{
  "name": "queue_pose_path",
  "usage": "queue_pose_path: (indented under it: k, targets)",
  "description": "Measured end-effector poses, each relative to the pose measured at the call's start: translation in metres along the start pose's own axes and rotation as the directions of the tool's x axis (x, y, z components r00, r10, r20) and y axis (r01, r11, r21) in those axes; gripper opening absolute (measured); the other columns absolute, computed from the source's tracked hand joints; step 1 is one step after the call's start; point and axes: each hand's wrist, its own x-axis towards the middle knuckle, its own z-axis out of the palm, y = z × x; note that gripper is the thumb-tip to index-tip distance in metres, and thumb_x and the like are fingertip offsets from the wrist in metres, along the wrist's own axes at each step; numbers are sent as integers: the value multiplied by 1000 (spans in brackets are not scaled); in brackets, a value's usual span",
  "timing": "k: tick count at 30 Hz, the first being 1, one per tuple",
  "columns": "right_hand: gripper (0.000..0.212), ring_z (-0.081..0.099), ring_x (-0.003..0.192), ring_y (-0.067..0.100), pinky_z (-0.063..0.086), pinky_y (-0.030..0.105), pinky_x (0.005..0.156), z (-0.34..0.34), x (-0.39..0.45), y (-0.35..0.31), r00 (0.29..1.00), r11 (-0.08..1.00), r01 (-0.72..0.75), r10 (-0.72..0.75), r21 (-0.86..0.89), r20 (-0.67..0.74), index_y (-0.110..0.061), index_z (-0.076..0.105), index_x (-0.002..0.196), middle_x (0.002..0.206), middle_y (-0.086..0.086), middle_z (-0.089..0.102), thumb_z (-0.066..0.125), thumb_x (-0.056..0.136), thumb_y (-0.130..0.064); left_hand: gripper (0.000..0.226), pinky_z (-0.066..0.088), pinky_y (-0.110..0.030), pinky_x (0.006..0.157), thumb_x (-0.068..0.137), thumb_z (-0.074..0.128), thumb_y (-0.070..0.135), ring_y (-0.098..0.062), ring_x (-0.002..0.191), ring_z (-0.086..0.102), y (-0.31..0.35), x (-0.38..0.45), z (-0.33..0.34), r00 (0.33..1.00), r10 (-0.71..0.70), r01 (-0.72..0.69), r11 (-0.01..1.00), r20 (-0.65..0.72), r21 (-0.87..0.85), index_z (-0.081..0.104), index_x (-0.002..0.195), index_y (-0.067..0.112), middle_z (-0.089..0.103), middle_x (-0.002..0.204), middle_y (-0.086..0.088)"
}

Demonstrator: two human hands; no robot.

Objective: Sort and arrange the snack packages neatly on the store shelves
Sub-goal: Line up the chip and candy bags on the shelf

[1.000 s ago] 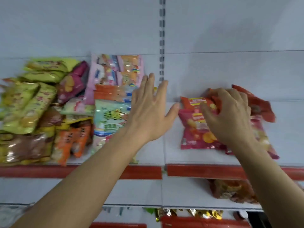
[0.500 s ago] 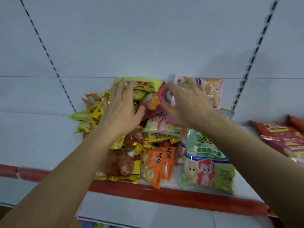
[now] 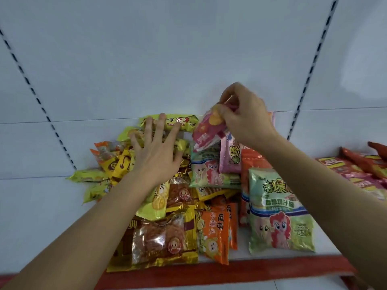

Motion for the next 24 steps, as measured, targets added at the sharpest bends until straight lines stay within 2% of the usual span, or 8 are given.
queue_pose_path:
  k: [2, 5, 8, 11, 13, 15, 20, 24]
  targets:
    - [8, 58, 71, -5, 42, 9, 52, -11, 1, 1, 998, 999, -3, 6, 51, -62, -17, 60, 101, 80, -14, 61, 64, 94, -17, 73, 3, -73, 114, 98, 45, 50, -32, 154, -17, 2, -1, 0, 1000, -4, 4, 1000, -10, -3, 7, 158, 38, -16, 168, -1]
    - [8, 63, 77, 2, 47, 11, 60, -24, -5, 12, 989, 995, 20, -5, 99, -147, -20, 61, 96, 84, -13, 65, 68, 93, -19, 70, 14, -70, 115, 92, 51, 48, -32, 154, 0, 5, -3, -4, 998, -17, 17, 1000, -56, 4, 25, 155, 36, 5, 168, -5]
    - [10, 66, 81, 9, 57, 27, 68, -44, -14, 33, 963, 987, 4, 39, 158, -266, -22, 58, 95, 83, -12, 65, 69, 94, -20, 66, 19, -67, 113, 89, 53, 47, -31, 151, 13, 10, 0, -13, 995, -30, 30, 1000, -95, -6, 35, 151, 33, 22, 161, -9]
    - [10, 66, 80, 15, 59, 43, 75, -71, -23, 65, 914, 982, -75, 138, 176, -382, -23, 59, 93, 82, -10, 65, 69, 92, -21, 62, 20, -66, 112, 91, 53, 44, -29, 150, 15, 32, 6, -24, 992, 7, -16, 997, -124, -72, 39, 150, 32, 25, 159, -7]
    - [10, 67, 83, 17, 59, 48, 76, -90, -31, 86, 863, 969, -136, 218, 207, -455, -27, 59, 91, 83, -11, 65, 67, 89, -23, 58, 19, -66, 113, 93, 52, 43, -27, 149, 15, 62, 12, -33, 985, 73, -94, 987, -153, -133, 40, 148, 32, 25, 158, -6]
    - [8, 64, 82, 16, 58, 47, 78, -111, -42, 107, 815, 965, -187, 256, 182, -520, -26, 58, 92, 84, -11, 63, 65, 89, -24, 55, 18, -65, 114, 95, 50, 44, -25, 150, 14, 103, 15, -39, 972, 160, -194, 958, -170, -210, 39, 147, 33, 25, 159, -4]
    - [8, 62, 83, 9, 52, 27, 76, -164, -81, 162, 762, 940, -318, 331, 123, -557, -20, 59, 96, 88, -10, 63, 66, 93, -19, 57, 14, -65, 116, 96, 46, 51, -20, 151, 7, 201, 14, -39, 933, 337, -358, 895, -125, -264, 35, 150, 36, 19, 162, -1]
    - [7, 65, 89, 17, 55, 38, 84, -213, -106, 222, 679, 870, -486, 436, 84, -590, -19, 61, 96, 90, -6, 67, 67, 92, -19, 62, 13, -68, 116, 96, 44, 55, -23, 153, 4, 262, 12, -29, 914, 403, -402, 883, -46, -241, 29, 152, 36, 12, 165, 0]
